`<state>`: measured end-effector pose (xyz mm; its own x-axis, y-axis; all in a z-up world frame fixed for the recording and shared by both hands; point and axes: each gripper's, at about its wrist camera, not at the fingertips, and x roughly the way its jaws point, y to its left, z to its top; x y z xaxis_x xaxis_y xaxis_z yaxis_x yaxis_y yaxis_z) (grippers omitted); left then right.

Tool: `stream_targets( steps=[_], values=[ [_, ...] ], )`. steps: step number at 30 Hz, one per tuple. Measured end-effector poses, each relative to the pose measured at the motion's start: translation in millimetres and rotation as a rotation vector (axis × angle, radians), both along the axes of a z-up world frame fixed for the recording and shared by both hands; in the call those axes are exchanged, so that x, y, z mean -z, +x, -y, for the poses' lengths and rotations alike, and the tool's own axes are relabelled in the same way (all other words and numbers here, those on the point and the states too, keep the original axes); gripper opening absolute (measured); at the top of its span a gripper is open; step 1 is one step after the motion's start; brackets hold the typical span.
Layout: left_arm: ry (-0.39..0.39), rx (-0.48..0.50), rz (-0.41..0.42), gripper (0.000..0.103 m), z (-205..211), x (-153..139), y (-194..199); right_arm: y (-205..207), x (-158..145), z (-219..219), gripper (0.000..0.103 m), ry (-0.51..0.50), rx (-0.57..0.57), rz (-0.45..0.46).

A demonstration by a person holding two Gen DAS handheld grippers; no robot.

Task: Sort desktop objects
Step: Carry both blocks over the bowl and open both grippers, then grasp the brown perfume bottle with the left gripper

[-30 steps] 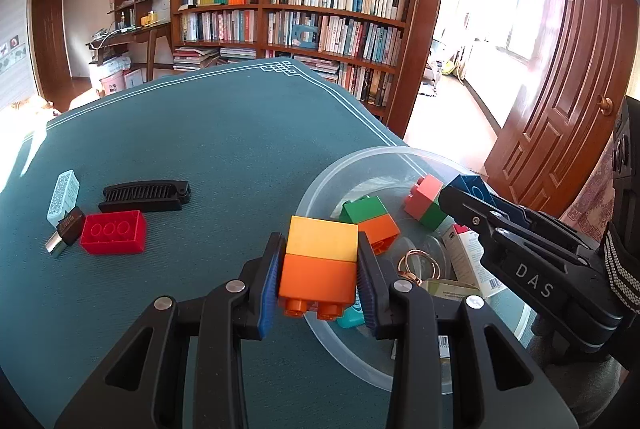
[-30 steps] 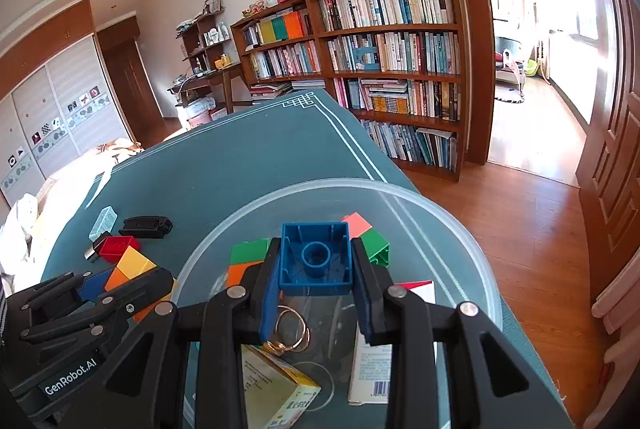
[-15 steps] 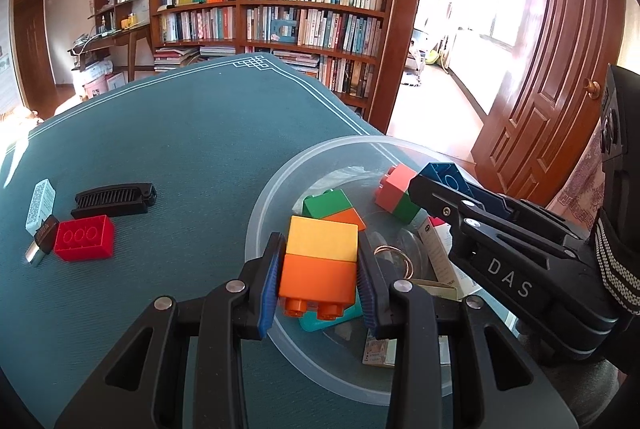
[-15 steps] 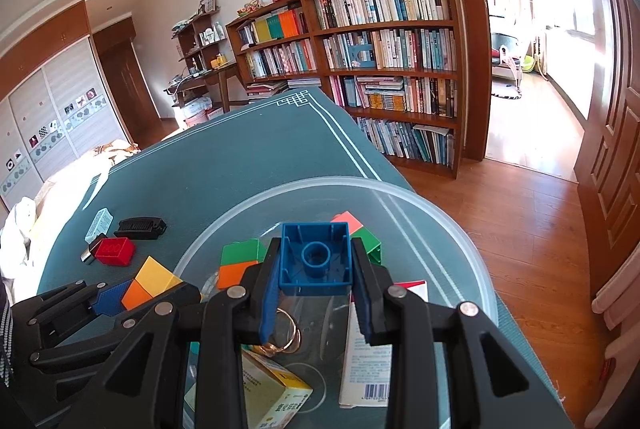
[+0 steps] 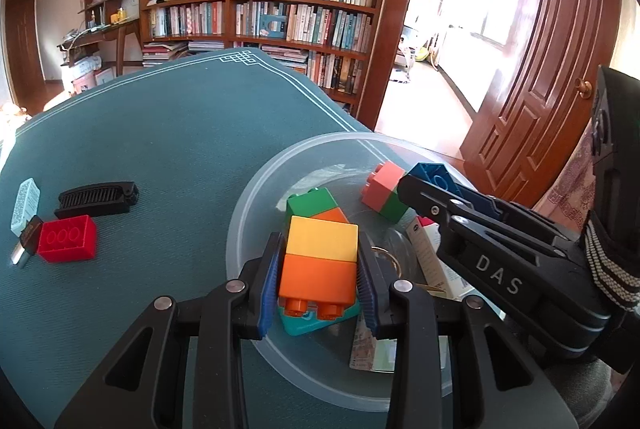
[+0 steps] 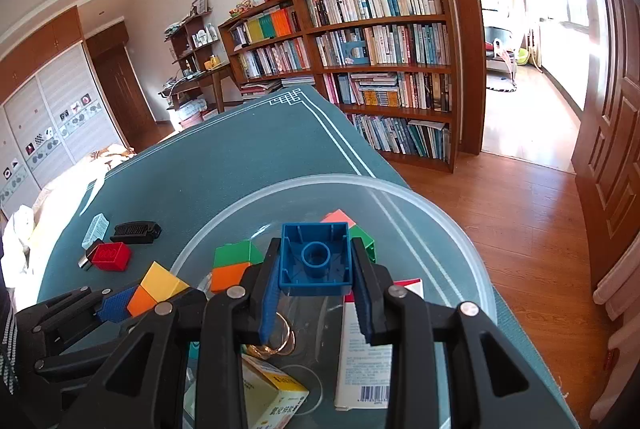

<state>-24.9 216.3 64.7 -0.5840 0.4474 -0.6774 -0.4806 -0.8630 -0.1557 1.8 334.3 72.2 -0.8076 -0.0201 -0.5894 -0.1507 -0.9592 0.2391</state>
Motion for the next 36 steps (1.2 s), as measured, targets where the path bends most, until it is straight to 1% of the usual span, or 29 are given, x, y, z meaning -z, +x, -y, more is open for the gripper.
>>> stream_targets(
  steps=[2,4,6,9,11,14,19,25,33,34,36],
  values=[
    [0.030,0.014,0.019,0.041,0.3,0.6,-0.3,-1.9,2.8,-2.2,0.036,-0.008,0.007,0.014],
    [0.038,0.004,0.015,0.053,2.5,0.3,0.7,-2.4,4.1,-4.9,0.036,-0.015,0.021,0.019],
    [0.053,0.000,0.016,0.056,5.2,-0.5,1.0,-2.4,3.3,-6.0,0.036,-0.016,0.026,0.020],
    [0.058,-0.016,0.014,0.057,8.4,-2.5,0.5,-2.1,1.8,-5.3,0.042,-0.017,0.025,0.014],
    [0.059,-0.028,0.017,0.057,11.4,-2.8,-0.2,-1.6,0.9,-3.6,0.049,-0.017,0.020,0.009],
    [0.068,-0.050,0.022,0.057,18.6,-3.4,-1.0,-0.7,-0.3,-0.6,0.054,-0.011,0.018,0.002],
    [0.070,-0.086,0.035,0.057,27.7,-3.0,-5.1,-0.9,-1.5,0.9,0.055,-0.006,0.018,0.000],
    [0.065,-0.094,0.027,0.057,31.4,-4.3,-2.9,-0.8,-3.0,6.8,0.055,0.001,0.000,-0.003],
    [0.056,-0.150,0.033,0.057,47.5,-1.7,-9.4,1.3,-4.1,20.8,0.055,0.003,-0.048,0.001],
    [0.057,-0.159,0.032,0.057,50.5,-1.9,-10.1,1.4,-4.4,23.1,0.055,0.003,-0.055,0.001],
    [0.060,-0.173,0.030,0.057,56.3,-2.0,-11.8,2.2,-4.7,27.6,0.059,0.005,-0.068,0.000]
  ],
)
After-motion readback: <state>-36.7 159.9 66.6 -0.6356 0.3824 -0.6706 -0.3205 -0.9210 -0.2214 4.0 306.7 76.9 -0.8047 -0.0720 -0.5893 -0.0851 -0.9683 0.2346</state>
